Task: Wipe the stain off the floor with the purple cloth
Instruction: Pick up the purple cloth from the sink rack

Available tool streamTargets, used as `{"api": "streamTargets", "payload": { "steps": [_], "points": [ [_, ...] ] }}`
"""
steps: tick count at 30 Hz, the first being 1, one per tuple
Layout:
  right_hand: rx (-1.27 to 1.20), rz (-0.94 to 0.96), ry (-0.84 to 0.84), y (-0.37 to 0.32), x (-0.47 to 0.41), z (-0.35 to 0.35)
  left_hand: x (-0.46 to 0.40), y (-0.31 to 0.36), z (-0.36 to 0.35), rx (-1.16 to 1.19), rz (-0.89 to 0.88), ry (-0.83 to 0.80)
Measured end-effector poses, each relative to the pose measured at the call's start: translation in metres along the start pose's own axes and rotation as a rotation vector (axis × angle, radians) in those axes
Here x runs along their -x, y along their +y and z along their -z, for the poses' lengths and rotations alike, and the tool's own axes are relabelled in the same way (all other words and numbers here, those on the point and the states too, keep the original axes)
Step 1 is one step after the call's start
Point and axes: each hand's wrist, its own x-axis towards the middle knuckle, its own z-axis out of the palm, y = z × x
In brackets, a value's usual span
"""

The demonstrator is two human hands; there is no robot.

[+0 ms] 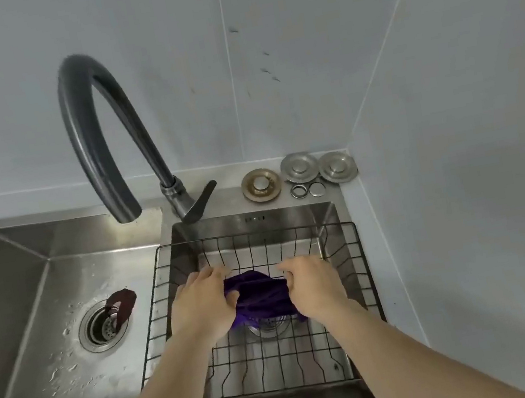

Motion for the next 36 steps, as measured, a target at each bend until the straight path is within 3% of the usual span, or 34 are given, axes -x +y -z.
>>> {"api": "streamTargets", "payload": {
  "steps": [5,15,19,26,36],
  "points": [
    [-0.061,-0.008,-0.072,0.005,-0.022,-0.018,-0.019,-0.013,-0.017,-0.016,0.003,-0.044],
    [-0.001,0.083,-0.093,0.007,-0.014,-0.023,-0.013,-0.016,-0.013,0.126,-0.048,0.095],
    [0.078,0.110,-0.002,0.006,-0.003,-0.021,-0.004,-0.015,-0.007,0.115,-0.093,0.126],
    [-0.131,0.049,0.103,0.002,0.016,0.019,0.023,-0.014,0.032,0.130,-0.077,0.168],
    [-0.152,0.150,0.467,-0.059,0.120,0.096,0.122,-0.016,0.116,0.177,-0.174,0.470]
  ]
}}
